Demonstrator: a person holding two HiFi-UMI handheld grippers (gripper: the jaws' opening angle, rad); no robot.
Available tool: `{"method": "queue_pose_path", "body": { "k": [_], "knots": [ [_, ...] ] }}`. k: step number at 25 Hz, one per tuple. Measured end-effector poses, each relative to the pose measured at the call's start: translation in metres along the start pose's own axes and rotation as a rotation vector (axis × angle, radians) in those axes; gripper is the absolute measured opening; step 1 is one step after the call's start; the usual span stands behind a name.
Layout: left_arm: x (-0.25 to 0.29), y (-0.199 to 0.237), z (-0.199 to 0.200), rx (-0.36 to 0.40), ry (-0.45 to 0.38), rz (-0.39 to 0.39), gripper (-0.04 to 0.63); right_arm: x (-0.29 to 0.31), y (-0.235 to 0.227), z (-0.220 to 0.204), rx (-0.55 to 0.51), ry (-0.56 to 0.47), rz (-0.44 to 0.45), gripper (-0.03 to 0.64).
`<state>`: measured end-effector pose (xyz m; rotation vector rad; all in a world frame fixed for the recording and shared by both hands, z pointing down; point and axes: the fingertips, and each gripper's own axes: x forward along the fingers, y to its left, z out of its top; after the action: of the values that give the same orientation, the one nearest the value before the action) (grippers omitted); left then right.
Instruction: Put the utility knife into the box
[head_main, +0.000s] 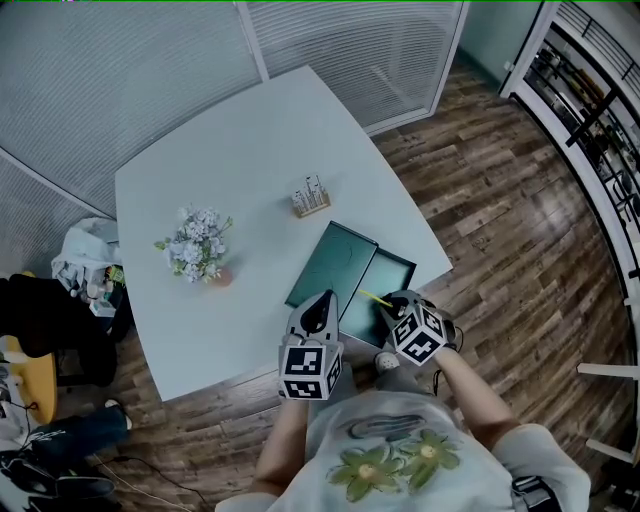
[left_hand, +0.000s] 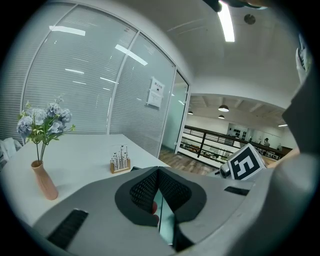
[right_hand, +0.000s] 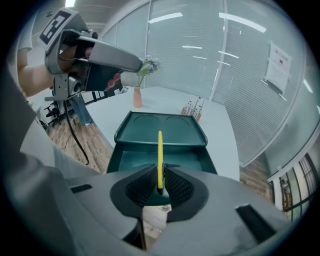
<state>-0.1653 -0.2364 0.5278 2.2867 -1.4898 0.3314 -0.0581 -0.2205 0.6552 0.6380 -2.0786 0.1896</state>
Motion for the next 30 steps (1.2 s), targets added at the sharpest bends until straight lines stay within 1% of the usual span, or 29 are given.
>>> {"method": "queue_pose_path", "body": {
  "k": [14,22,30],
  "knots": [
    [-0.005,0.002,-0.005,0.005,0.015,-0.002,0.002,0.019,0.006,-0.014,-0.029,0.067,0.024,0.054],
    [-0.007,0.004,-0.008,0.003,0.022,0.004,0.002,0.025,0.006,-0.020,-0.063,0.098,0.025,0.054],
    [-0.009,0.006,-0.008,-0.005,0.021,0.018,0.002,0.034,0.009,-0.028,-0.113,0.147,0.048,0.052]
  ]
}}
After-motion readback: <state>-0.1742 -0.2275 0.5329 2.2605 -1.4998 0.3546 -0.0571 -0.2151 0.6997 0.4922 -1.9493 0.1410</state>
